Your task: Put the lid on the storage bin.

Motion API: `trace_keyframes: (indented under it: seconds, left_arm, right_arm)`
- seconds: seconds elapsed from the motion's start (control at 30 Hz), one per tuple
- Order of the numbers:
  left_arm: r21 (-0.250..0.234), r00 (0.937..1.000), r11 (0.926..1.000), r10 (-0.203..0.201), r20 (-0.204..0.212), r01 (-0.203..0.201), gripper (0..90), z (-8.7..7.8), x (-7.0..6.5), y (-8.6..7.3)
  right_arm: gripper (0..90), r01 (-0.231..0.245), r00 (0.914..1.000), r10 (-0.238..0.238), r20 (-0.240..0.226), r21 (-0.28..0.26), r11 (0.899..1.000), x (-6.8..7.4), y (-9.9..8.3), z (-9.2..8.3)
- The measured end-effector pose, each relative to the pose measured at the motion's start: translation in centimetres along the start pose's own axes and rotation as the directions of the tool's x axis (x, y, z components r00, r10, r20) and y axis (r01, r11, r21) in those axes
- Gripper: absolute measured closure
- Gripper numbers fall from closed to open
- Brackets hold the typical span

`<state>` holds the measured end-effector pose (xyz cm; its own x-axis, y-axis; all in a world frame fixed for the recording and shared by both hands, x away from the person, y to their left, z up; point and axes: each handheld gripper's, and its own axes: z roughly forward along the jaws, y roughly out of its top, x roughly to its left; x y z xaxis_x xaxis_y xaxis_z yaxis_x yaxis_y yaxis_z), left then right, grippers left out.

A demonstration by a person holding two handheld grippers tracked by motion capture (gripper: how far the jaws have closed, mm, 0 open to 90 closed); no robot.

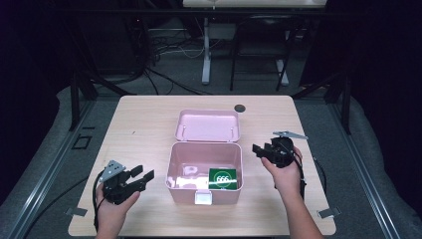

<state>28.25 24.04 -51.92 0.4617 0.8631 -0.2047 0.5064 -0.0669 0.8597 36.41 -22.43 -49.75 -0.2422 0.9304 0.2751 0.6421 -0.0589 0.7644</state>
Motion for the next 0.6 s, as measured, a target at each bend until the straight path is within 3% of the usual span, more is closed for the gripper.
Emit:
trace_keyframes:
  seconds: [0.3, 0.53, 0.6]
  left_arm:
    - [0.003, 1.0000, 1.0000, -0.001, 0.002, 0.001, 47.2, 0.2, -0.2, -0.1]
    - [0.005, 0.9998, 1.0000, 0.002, 0.019, -0.002, 47.2, 0.2, -0.5, 0.3]
    - [-0.007, 0.9998, 1.0000, 0.002, 0.022, -0.001, 47.2, 0.4, -0.6, 0.4]
  right_arm:
    - [55.9, -0.004, 0.9945, 0.005, -0.105, 0.012, 1.000, 0.9, 0.1, 0.0]
    - [53.4, 0.019, 0.9943, -0.019, -0.105, -0.009, 1.000, 1.5, 0.9, 0.2]
    - [52.4, 0.057, 0.9945, -0.057, -0.087, -0.009, 0.998, 1.7, 1.5, 0.2]
